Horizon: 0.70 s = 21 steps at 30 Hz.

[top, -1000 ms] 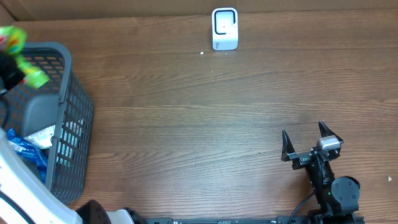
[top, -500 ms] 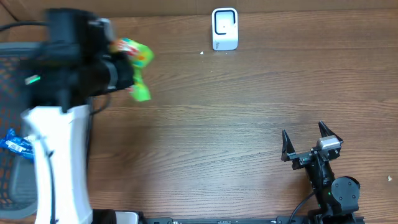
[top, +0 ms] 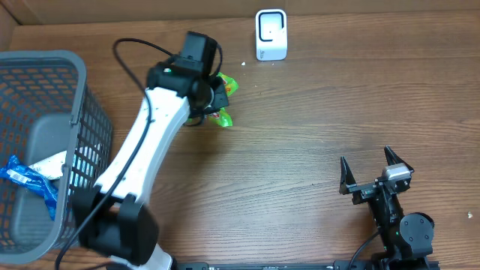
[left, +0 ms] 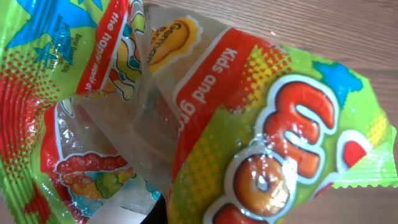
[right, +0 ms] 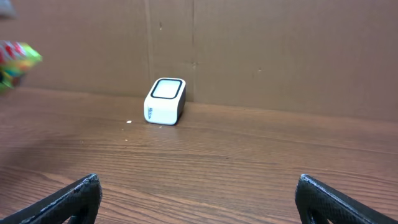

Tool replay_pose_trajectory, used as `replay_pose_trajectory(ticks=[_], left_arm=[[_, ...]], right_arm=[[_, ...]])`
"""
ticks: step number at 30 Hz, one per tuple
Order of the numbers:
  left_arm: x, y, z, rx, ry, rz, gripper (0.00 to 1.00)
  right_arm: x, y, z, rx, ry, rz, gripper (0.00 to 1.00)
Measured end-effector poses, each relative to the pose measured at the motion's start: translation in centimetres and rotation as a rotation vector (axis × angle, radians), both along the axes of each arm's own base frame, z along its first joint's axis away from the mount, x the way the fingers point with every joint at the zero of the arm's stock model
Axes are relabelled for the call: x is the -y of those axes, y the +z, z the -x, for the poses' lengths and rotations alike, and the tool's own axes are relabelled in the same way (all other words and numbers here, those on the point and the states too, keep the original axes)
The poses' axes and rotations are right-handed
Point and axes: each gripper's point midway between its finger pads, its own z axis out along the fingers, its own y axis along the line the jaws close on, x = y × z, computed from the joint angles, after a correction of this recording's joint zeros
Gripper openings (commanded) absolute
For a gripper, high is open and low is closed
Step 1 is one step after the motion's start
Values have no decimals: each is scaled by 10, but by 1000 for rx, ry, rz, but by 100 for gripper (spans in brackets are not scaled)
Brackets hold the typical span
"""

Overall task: Scan the item barcode
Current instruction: 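Lift the Haribo bag out and place it on the table center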

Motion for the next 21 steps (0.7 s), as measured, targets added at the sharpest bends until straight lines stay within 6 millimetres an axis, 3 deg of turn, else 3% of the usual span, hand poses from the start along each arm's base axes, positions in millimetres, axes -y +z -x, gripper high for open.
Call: replay_pose_trajectory(ticks=[4,8,11,13,15,21], left_arm=[[14,-32,-11,-32,-1,-5,4],[27,-57,-10,-80,-19,-18,4],[31,-71,-6,-113,-25,-27,22],[34,-73,-5,-120,-26,-23,40],[35,-73,-5,-119,-25,-18,50],[36,-65,-7,-115,-31,-17,55]], right_arm=[[0,0,0,0,0,0,100],[0,0,0,0,0,0,100],[0,0,0,0,-1,0,100],[0,0,0,0,0,0,100],[0,0,0,-1,-1,0,100],[0,0,0,0,0,0,100]])
